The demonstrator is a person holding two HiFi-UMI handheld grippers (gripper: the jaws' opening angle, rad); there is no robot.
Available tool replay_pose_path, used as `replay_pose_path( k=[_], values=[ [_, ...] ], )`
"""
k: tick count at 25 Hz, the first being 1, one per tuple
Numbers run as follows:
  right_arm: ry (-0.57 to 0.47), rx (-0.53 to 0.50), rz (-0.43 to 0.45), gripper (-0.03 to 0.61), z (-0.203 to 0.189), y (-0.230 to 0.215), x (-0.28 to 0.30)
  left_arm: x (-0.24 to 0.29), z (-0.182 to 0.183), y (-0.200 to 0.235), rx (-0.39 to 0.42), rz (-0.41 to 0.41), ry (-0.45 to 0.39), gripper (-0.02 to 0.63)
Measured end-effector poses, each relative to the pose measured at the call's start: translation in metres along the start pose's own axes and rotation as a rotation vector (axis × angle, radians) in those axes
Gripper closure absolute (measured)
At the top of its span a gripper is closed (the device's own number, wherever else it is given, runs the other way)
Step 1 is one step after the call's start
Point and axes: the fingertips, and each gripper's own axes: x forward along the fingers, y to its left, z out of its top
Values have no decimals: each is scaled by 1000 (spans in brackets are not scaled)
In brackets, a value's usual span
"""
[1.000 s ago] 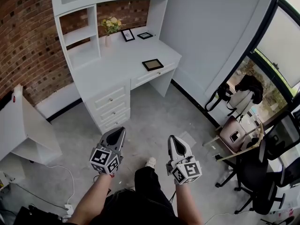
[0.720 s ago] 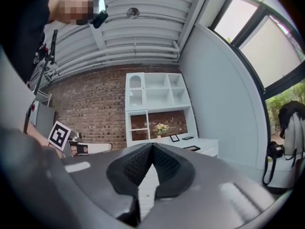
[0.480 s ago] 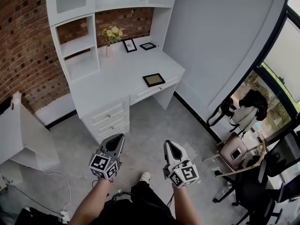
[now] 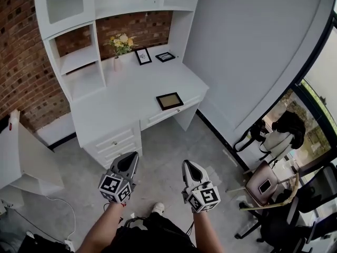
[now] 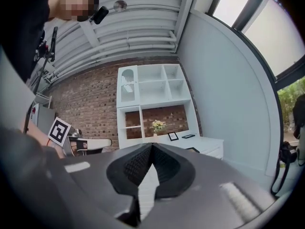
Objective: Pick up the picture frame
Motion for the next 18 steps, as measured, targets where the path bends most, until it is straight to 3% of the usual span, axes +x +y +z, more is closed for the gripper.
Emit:
replay_pose_path(
  k=[10,18],
  values=[
    [1,13,29,575,3,-67,45,68,0,11,8,40,-12,617],
    [34,43,36,575,-14,-90,53,95,-11,7,6,44,10,617]
  ],
)
